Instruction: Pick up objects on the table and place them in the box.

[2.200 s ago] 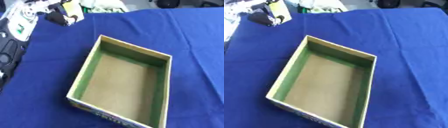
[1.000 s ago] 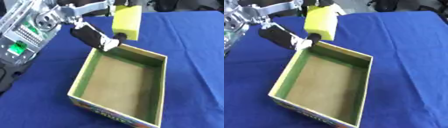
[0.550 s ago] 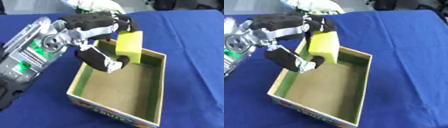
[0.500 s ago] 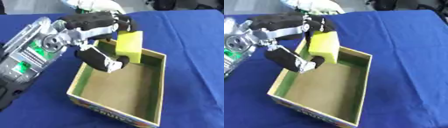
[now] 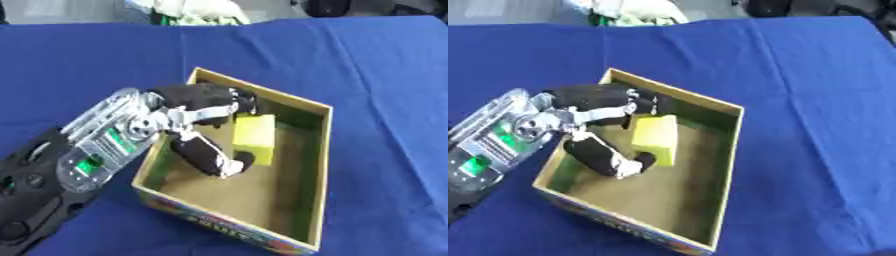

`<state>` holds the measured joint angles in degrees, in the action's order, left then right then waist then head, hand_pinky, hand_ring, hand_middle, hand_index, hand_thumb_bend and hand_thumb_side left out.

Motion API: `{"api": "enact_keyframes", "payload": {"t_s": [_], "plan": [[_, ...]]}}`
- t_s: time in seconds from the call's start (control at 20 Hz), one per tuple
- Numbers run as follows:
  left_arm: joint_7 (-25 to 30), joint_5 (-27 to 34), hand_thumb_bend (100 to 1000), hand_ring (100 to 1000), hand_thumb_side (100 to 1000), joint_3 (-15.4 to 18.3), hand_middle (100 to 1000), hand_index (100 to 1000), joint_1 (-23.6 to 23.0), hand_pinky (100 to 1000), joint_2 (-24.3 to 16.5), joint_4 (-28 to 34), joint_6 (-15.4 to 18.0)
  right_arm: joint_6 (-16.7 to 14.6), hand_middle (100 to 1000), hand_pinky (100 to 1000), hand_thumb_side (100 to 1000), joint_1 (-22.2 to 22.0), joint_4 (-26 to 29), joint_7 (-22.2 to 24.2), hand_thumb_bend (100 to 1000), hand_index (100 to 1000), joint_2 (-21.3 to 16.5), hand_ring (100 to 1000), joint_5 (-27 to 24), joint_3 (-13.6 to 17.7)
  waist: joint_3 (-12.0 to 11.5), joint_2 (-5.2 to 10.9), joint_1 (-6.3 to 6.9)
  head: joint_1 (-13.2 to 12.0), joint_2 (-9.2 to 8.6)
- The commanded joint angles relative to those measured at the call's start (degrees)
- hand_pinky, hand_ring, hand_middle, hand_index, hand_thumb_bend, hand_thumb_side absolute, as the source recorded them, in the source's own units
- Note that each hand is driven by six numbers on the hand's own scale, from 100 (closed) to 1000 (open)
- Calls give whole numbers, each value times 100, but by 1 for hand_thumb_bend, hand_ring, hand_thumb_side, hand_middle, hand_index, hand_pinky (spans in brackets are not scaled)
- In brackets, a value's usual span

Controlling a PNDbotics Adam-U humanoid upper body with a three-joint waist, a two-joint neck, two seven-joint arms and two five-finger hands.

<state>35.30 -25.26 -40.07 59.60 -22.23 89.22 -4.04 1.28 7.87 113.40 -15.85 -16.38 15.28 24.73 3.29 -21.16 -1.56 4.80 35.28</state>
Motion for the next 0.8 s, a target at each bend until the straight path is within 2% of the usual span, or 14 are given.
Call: {"api": "enact_keyframes", "payload": {"t_s": [0.05, 0.2, 0.35, 0.45, 0.5, 0.55, 0.6, 0.7, 0.75, 0.8], "plan": [[32, -186, 100, 751, 331, -35, 922, 773, 27, 591, 97, -223, 195, -5, 551, 589, 1000, 35, 119, 22, 100, 802, -57, 631, -11, 46, 30, 95, -23, -18, 48], [115, -305, 100, 762, 316, -52, 932, 784, -33, 606, 183, -441, 388, -6, 551, 589, 1000, 34, 119, 16, 100, 802, -47, 631, -13, 55, 41, 90, -26, -19, 42], [281, -419, 100, 802, 411, -46, 957, 839, -38, 665, 229, -497, 590, -2, 550, 589, 1000, 34, 119, 20, 100, 802, -34, 630, -15, 54, 45, 89, -27, -21, 42], [397, -595, 243, 836, 433, -34, 972, 883, -29, 709, 223, -465, 753, 0, 550, 589, 1000, 33, 119, 26, 100, 802, -28, 630, -16, 54, 45, 90, -26, -21, 41], [442, -712, 270, 841, 443, -24, 976, 890, -29, 716, 215, -441, 843, 1, 550, 589, 1000, 32, 119, 27, 100, 802, -27, 630, -16, 55, 45, 91, -26, -21, 41], [484, -835, 417, 872, 494, -15, 990, 924, -29, 754, 206, -421, 929, 2, 550, 588, 1000, 30, 119, 28, 100, 802, -26, 630, -15, 56, 45, 93, -26, -20, 42], [521, -976, 498, 890, 534, -4, 997, 942, -25, 776, 199, -396, 1021, 3, 550, 589, 1000, 28, 119, 28, 100, 802, -24, 630, -16, 57, 45, 94, -26, -19, 40], [532, -1218, 568, 906, 592, 54, 998, 952, -15, 800, 191, -318, 1185, 6, 549, 588, 1000, 25, 119, 33, 100, 801, -19, 630, -16, 57, 43, 98, -28, -14, 35], [507, -1299, 637, 915, 652, 97, 996, 963, -7, 819, 185, -270, 1242, 7, 549, 588, 1000, 23, 119, 36, 100, 801, -17, 629, -16, 57, 40, 102, -28, -11, 33], [464, -1367, 657, 916, 667, 150, 994, 964, 5, 819, 170, -201, 1286, 7, 549, 588, 1000, 22, 119, 38, 100, 801, -17, 629, -16, 56, 35, 105, -28, -10, 31]]}}
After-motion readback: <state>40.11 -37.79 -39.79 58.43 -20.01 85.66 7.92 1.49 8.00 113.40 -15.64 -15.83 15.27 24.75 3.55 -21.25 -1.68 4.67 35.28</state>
